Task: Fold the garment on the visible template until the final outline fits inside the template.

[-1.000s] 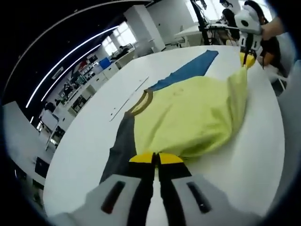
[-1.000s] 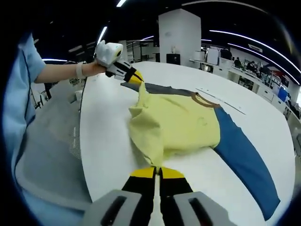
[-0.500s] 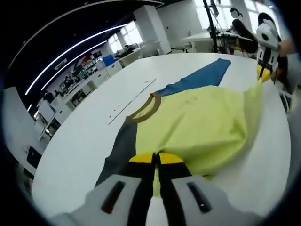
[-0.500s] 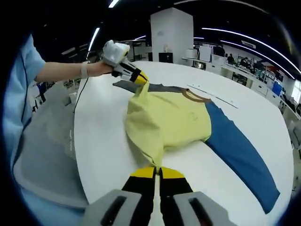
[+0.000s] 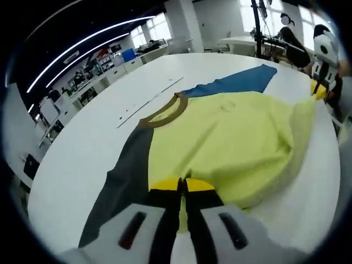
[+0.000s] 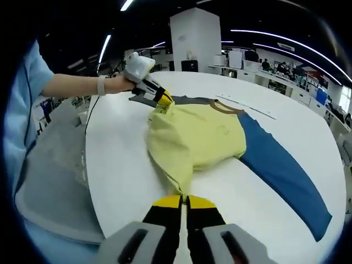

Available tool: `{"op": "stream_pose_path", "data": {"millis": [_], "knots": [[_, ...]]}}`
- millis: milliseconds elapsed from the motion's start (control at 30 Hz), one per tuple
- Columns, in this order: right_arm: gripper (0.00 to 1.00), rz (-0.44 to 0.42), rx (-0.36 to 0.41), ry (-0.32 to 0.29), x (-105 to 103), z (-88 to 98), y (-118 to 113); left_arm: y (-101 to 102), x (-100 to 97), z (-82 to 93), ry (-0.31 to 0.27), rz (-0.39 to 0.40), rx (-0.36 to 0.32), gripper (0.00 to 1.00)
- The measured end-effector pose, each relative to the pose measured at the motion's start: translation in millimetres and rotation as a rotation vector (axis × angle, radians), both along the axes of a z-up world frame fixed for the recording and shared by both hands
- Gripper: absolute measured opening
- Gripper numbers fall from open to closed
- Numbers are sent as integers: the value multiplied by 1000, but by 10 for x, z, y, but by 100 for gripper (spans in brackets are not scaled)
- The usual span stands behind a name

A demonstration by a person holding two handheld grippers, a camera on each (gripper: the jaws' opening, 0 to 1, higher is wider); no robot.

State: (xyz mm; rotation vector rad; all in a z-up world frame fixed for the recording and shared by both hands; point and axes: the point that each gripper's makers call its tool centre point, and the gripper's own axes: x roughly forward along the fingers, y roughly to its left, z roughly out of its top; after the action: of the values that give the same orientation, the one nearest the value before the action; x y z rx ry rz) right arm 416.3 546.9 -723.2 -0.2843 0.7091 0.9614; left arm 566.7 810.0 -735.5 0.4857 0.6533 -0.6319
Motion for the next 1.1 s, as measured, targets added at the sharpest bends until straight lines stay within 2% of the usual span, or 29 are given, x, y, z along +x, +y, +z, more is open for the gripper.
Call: {"op": "stream_pose_path", "data": {"millis": [200,567,800,933,1000,1100], "knots": [[0,-2,3,4,-20,-4,10,21,-34,-49,25,8,3,0],[0,-3,4,3,-34,-2,25,32,-43,-10,24,8,-10,1],[0,-3,4,7,-37,-16,23,2,-42,20,14,5,-17,18],[0,-3,5,8,-42,-17,27,-44,-40,63,-11,-23,-18,32],[0,-2,5,9,-46,-20,31,-66,-56,65,-8,-36,-21,35],[0,-2,6,8,-52,-20,35,-83,-63,80,-9,-40,-31,44]]}}
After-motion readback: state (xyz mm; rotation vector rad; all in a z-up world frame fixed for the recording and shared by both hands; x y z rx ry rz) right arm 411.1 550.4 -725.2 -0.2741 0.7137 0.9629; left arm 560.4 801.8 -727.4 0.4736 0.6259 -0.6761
